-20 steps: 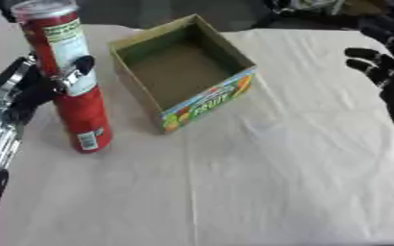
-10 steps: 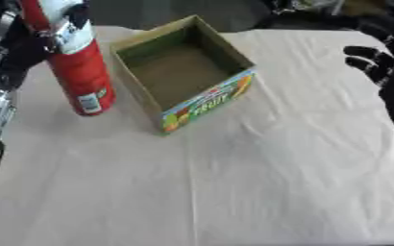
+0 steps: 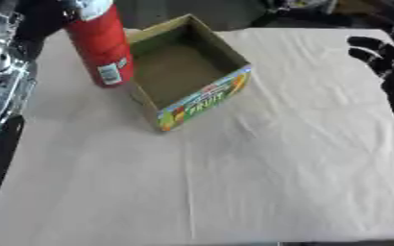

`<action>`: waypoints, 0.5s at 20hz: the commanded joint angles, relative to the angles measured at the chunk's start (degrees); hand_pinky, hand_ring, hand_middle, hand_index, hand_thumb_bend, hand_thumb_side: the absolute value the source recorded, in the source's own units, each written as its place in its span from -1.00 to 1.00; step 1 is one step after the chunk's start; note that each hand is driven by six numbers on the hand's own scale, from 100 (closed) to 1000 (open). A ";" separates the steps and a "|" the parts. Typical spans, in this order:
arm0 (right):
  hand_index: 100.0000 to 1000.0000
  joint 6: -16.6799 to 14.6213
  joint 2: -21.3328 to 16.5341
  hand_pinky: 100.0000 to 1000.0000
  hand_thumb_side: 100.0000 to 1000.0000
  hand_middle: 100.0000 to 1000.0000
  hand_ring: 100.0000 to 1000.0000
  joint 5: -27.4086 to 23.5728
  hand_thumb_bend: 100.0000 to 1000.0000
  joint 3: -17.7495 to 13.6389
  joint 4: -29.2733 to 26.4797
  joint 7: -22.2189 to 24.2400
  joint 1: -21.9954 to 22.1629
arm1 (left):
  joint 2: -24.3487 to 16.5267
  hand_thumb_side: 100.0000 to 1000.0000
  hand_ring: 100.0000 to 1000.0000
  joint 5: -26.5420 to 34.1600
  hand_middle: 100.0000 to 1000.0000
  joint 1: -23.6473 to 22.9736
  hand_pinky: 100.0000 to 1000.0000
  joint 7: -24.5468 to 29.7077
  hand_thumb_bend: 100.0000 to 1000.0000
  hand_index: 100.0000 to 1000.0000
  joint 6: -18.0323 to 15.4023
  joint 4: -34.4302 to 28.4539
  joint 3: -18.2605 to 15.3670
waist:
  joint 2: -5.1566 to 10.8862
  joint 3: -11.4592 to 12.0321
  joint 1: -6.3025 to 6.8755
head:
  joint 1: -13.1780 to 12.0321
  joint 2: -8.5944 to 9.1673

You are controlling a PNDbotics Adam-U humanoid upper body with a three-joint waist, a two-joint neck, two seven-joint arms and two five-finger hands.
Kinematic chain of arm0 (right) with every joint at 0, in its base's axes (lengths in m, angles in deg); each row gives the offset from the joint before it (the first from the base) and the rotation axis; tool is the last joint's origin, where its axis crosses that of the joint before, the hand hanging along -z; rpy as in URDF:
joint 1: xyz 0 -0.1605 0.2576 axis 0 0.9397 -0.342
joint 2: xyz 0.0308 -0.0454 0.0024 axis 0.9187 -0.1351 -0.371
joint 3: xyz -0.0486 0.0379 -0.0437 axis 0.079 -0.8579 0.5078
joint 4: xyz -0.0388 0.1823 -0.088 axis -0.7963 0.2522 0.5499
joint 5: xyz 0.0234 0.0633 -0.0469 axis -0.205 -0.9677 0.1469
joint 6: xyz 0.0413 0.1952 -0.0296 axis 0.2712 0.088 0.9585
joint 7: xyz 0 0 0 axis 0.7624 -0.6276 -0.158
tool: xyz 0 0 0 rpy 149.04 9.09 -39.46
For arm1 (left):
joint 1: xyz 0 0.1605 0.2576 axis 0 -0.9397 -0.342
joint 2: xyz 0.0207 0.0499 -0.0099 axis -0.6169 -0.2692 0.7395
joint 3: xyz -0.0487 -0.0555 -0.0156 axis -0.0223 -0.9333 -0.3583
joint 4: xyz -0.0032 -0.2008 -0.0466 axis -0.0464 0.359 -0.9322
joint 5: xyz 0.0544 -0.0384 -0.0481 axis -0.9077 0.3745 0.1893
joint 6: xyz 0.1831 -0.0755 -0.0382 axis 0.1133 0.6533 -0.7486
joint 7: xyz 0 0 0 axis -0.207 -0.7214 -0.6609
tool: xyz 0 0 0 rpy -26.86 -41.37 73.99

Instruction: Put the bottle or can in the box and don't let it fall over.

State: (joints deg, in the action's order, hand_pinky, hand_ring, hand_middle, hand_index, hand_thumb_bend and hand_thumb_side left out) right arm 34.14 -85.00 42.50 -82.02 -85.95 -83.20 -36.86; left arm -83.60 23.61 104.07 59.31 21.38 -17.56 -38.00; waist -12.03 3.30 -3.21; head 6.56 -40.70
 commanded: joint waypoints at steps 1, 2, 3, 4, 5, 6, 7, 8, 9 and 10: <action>0.86 -0.75 -1.11 0.66 0.28 0.76 0.47 -0.47 -1.00 -1.23 -1.33 -0.58 -0.89 | 1.62 -0.09 0.16 -1.12 -0.55 3.04 -0.03 -0.10 -1.00 -0.92 -0.98 2.02 -0.44 | 0.94 -0.52 0.00 | -0.72 0.45; 0.86 -0.92 -1.01 0.66 0.28 0.76 0.47 -0.43 -1.00 -1.45 -1.33 -0.91 -1.09 | 2.34 -0.01 0.16 -1.77 -0.55 3.74 -0.02 -0.31 -1.00 -0.92 -1.10 3.11 -0.61 | 0.88 -0.83 -0.10 | -0.95 0.55; 0.87 -1.04 -0.93 0.66 0.28 0.76 0.48 -0.38 -1.00 -1.59 -1.33 -1.23 -1.28 | 2.97 0.00 0.16 -2.44 -0.55 4.29 -0.01 -0.57 -1.00 -0.92 -1.33 4.10 -0.78 | 0.83 -1.11 -0.19 | -1.16 0.64; 0.87 -1.18 -0.89 0.66 0.27 0.77 0.48 -0.31 -1.00 -1.69 -1.33 -1.52 -1.54 | 3.65 0.00 0.16 -3.24 -0.55 4.82 -0.01 -0.93 -1.00 -0.92 -1.67 5.09 -0.95 | 0.76 -1.46 -0.30 | -1.39 0.73; 0.87 -1.27 -0.87 0.66 0.27 0.77 0.48 -0.27 -1.00 -1.72 -1.33 -1.74 -1.70 | 4.15 0.00 0.16 -4.02 -0.55 5.20 -0.01 -1.25 -1.00 -0.92 -2.09 5.95 -1.06 | 0.72 -1.66 -0.36 | -1.52 0.78; 0.87 -1.41 -0.85 0.66 0.26 0.77 0.50 -0.16 -1.00 -1.85 -1.33 -2.07 -1.94 | 4.66 0.00 0.16 -4.84 -0.56 5.49 -0.01 -1.65 -1.00 -0.92 -2.52 6.77 -1.18 | 0.64 -1.99 -0.43 | -1.70 0.83; 0.87 -1.53 -0.83 0.66 0.26 0.77 0.50 -0.09 -1.00 -1.91 -1.33 -2.34 -2.20 | 5.20 0.00 0.16 -5.77 -0.56 5.77 -0.01 -2.16 -1.00 -0.92 -2.96 7.61 -1.32 | 0.53 -2.33 -0.50 | -1.92 0.91; 0.87 -1.67 -0.80 0.66 0.26 0.77 0.50 -0.08 -1.00 -1.91 -1.33 -2.54 -2.47 | 5.73 0.01 0.16 -6.61 -0.56 6.03 -0.02 -2.74 -1.00 -0.92 -3.36 8.48 -1.52 | 0.39 -2.69 -0.57 | -2.12 1.03; 0.87 -1.78 -0.76 0.66 0.26 0.77 0.50 -0.11 -1.00 -1.88 -1.33 -2.66 -2.68 | 6.16 0.01 0.15 -7.32 -0.56 6.24 -0.01 -3.26 -1.00 -0.92 -3.76 9.27 -1.69 | 0.28 -2.98 -0.64 | -2.28 1.10; 0.87 -1.91 -0.72 0.66 0.25 0.77 0.50 -0.18 -1.00 -1.82 -1.33 -2.68 -2.94 | 6.59 0.02 0.15 -8.04 -0.56 6.44 -0.01 -3.90 -1.00 -0.92 -4.20 9.98 -1.92 | 0.14 -3.35 -0.73 | -2.45 1.20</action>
State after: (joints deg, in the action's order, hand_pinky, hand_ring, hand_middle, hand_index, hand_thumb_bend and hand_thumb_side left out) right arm 32.43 -84.87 42.35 -83.23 -85.96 -85.58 -39.09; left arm -77.33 16.55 108.89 56.16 17.76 -7.61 -39.21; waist -12.74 -0.05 -3.92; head 4.43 -40.26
